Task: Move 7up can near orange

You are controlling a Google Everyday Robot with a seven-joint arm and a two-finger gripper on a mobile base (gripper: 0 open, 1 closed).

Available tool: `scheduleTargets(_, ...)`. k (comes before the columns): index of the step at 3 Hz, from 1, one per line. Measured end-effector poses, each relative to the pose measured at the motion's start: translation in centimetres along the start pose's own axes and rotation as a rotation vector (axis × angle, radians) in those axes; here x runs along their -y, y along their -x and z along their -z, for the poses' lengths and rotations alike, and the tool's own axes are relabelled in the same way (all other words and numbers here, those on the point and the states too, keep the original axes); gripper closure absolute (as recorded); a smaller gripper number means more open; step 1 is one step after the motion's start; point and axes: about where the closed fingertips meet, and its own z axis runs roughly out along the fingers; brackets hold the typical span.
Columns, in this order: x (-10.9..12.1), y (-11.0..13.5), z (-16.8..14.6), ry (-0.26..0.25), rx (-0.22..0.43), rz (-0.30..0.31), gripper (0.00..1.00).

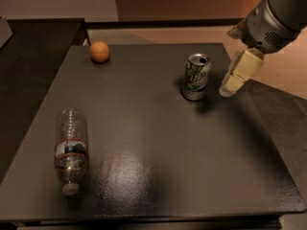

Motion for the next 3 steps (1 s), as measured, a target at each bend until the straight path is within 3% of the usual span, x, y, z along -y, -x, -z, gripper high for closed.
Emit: scheduleTargets(3, 2.2, 1.6, -5.5, 0.063, 0.138, -0.043, 0.00)
